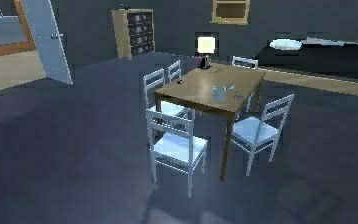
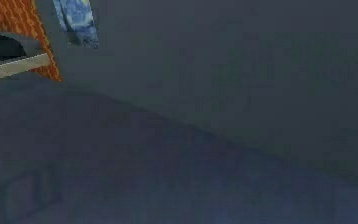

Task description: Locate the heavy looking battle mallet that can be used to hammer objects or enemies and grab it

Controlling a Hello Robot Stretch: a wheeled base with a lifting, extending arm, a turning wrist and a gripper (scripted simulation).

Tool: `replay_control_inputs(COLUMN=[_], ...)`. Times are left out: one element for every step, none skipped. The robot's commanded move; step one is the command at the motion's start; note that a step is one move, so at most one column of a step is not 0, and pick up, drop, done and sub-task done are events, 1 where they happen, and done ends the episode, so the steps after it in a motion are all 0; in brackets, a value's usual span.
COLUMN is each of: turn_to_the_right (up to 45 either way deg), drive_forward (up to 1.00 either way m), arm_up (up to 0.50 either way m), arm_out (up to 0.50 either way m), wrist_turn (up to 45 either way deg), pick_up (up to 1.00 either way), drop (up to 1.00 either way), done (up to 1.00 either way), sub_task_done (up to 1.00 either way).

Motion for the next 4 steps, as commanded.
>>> replay_control_inputs(turn_to_the_right=[-30.0, 0.0, -12.0, 0.0], drive_forward=[0.00, 0.40, 0.00, 1.00], arm_up=[0.00, 0.00, 0.00, 0.00], arm_out=[0.00, 0.00, 0.00, 0.00], wrist_turn=[0.0, 0.0, 0.0, 0.0], pick_up=[0.00, 0.00, 0.00, 0.00], drop=[0.00, 0.00, 0.00, 0.00], done=[0.00, 0.00, 0.00, 0.00], sub_task_done=[0.00, 0.00, 0.00, 0.00])
